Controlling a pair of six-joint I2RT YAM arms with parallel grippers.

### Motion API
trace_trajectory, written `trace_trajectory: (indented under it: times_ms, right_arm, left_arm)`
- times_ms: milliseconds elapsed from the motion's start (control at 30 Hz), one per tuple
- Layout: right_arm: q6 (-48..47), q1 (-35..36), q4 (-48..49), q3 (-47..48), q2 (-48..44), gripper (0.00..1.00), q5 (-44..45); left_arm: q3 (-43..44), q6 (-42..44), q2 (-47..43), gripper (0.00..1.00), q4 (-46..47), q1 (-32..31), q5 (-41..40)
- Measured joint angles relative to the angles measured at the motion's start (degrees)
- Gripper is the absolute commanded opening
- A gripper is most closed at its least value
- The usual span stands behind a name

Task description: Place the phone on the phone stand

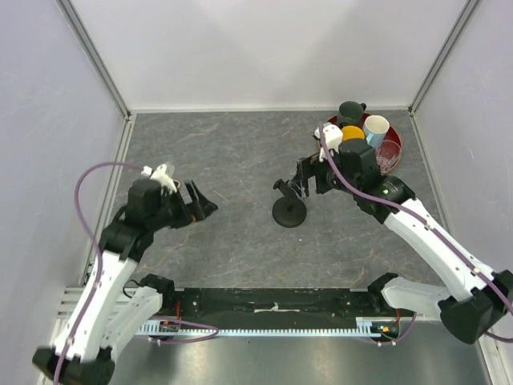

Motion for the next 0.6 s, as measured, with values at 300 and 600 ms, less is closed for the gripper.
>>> trace_trajectory:
  times_ms: [300, 600]
  right_arm:
    - [9.35, 0.72, 6.19, -10.69, -6.64, 0.80, 1.11]
    - [13.44, 3.93, 12.26, -21.81, -6.27, 0.89, -0.79]
  left_arm:
    - [12.87, -2.08, 26.21, 0.94, 4.00, 6.97, 0.07]
    - [20.35, -2.23, 41.31, 1.00, 17.25, -7.87, 12.55]
